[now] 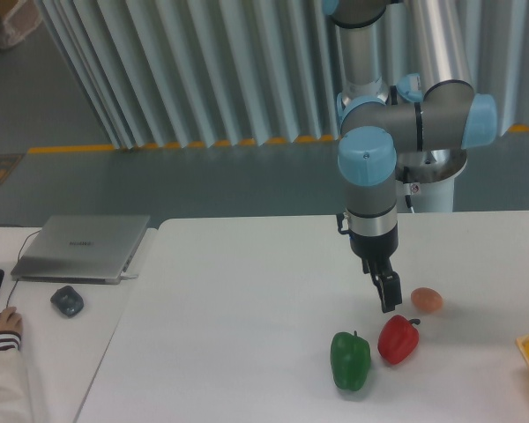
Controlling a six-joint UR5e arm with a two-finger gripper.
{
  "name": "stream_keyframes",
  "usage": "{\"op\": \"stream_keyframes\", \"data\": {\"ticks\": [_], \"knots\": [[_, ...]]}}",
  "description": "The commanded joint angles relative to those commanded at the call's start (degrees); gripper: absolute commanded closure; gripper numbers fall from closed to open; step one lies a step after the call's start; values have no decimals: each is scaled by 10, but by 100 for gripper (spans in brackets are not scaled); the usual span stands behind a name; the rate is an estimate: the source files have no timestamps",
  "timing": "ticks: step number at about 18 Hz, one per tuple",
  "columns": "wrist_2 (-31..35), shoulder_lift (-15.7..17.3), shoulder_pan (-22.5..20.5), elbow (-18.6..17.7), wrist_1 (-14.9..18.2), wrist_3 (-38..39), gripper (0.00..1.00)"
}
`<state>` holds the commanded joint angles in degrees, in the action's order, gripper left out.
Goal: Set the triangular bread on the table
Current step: 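Move the open gripper past the red pepper toward the orange tray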
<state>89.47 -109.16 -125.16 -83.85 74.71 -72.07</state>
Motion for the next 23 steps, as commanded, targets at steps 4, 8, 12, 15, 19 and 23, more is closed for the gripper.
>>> {"op": "stream_keyframes", "data": {"ticks": [4, 8, 12, 15, 19, 23], "knots": [[-17, -1, -3, 0, -8, 0, 0], [-27, 3, -11, -4, -13, 1, 0], [-26, 4, -13, -27, -39, 14, 0], [-25, 12, -27, -32, -61, 13, 0], [-26, 17, -54, -33, -89, 8, 0], [-27, 17, -53, -33, -104, 18, 0]]}}
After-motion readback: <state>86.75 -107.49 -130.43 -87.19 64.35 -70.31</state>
